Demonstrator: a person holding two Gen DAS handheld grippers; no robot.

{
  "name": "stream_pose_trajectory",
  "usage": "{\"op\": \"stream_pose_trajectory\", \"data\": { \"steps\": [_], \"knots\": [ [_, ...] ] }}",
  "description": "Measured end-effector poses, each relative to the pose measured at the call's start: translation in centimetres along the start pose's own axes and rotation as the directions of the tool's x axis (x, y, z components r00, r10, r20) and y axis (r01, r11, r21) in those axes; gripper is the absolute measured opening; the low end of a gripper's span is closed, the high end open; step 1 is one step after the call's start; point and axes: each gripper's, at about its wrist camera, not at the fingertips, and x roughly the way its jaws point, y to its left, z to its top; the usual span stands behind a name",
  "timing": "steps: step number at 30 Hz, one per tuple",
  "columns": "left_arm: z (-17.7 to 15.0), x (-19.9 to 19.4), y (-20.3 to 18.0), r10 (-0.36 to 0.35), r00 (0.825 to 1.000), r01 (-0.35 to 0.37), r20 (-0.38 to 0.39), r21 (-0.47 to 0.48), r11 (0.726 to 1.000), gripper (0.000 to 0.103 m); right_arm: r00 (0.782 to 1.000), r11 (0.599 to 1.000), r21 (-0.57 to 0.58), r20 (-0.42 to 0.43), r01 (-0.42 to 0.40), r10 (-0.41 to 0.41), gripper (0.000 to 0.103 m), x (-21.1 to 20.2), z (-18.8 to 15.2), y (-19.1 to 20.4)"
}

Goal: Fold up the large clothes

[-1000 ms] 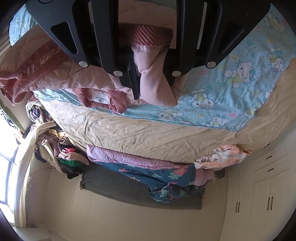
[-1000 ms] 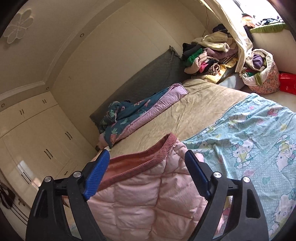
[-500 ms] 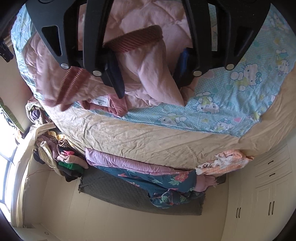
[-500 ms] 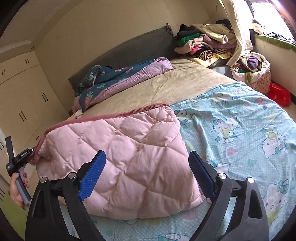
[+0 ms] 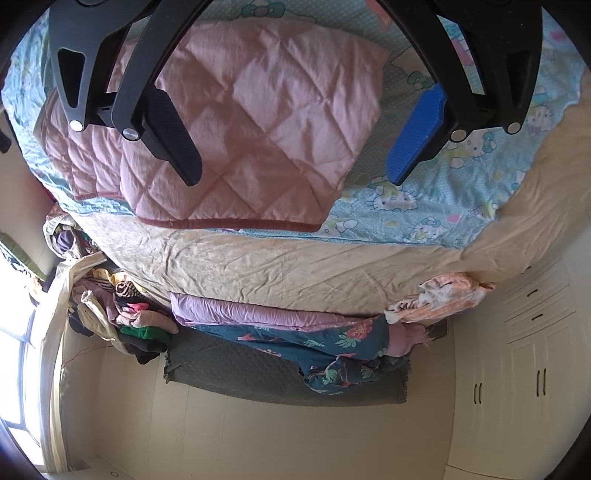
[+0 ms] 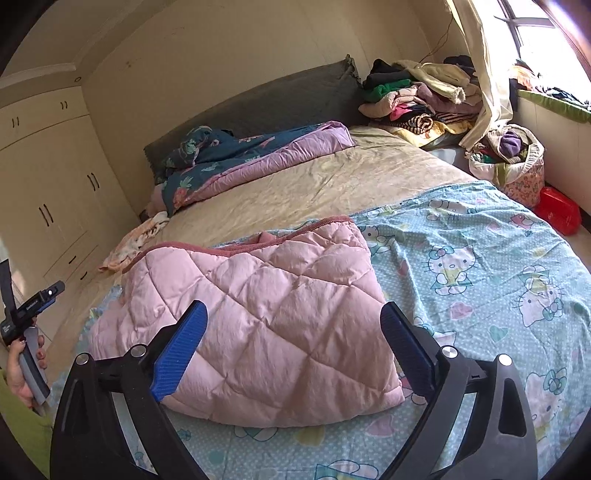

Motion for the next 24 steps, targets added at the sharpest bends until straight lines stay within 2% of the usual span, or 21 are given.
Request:
{"op": "stream_pose_trajectory", "data": {
  "steps": [5, 14, 22, 24],
  "knots": [
    [-1.6, -0.3, 0.6, 0.026, 0.999, -0.026, -0.029, 0.027, 0.999, 0.093, 1.000, 0.998, -0.055, 0.007, 0.030, -0.029, 0.097, -1.0, -0.2, 0.5],
    [-5.3, 0.8, 1.4, 0.043, 0.992, -0.038, -0.119, 0.038, 0.999, 0.094, 0.996, 0.994, -0.065, -0.023, 0.083, -0.084, 0.097, -0.8, -1.3, -1.0],
    [-7.8, 2.9, 2.8, 0.064, 0.980, -0.059, -0.190, 0.034, 0.998, 0.093, 0.983, 0.984, -0.119, -0.105, 0.136, -0.148, 0.097, 2.4, -2.5, -1.9],
    [-8.4, 3.7, 3.5, 0.042, 0.976, -0.040, -0.213, 0.015, 0.999, 0.093, 0.978, 0.980, -0.139, -0.130, 0.143, -0.161, 0.097, 3.6, -2.8, -2.0]
  ]
}}
